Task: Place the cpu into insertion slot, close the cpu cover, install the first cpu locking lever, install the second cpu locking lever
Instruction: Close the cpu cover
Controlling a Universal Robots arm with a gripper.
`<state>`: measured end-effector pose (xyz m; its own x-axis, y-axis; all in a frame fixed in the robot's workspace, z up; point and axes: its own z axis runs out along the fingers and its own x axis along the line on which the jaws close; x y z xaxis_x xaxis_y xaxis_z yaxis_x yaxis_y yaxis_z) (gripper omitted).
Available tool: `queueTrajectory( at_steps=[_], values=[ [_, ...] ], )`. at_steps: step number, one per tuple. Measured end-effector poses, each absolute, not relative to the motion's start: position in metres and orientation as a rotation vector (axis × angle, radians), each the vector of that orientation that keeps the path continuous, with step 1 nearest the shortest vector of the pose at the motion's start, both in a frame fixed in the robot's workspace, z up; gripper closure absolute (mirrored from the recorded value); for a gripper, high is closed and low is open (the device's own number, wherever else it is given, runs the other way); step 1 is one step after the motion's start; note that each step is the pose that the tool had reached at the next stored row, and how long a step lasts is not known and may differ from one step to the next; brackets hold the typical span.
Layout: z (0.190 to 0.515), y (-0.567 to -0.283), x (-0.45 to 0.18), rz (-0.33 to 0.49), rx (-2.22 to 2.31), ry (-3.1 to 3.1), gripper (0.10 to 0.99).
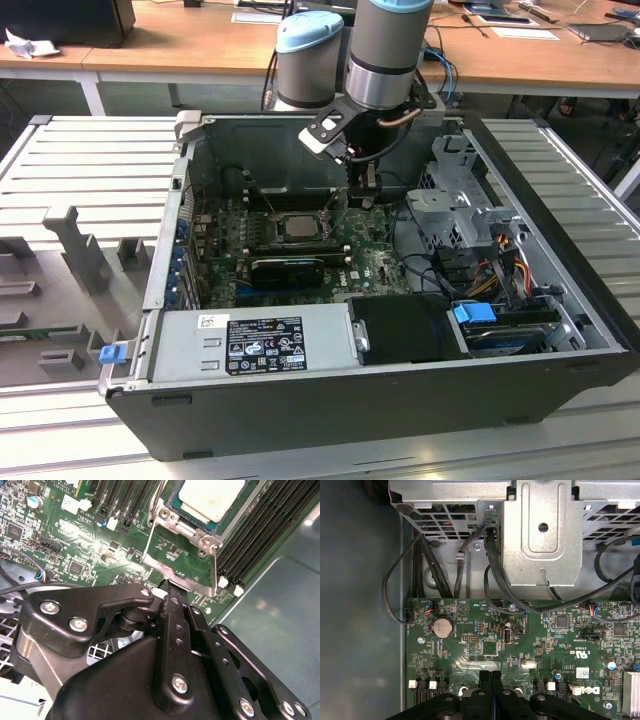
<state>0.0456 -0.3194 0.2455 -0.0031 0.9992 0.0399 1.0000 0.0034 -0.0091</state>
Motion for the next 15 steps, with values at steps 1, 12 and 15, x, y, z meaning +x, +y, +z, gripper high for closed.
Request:
queueTrajectory(
  at_steps=[1, 12, 15],
  values=[
    [0.2455, -0.3194, 0.0456, -0.034, -2.193, -2.200, 0.980],
    [0.2455, -0.3194, 0.0428, -0.034, -2.193, -2.200, 0.980],
    [0.2455, -0.3194, 0.0421, -0.034, -2.193, -2.200, 0.980]
  ],
)
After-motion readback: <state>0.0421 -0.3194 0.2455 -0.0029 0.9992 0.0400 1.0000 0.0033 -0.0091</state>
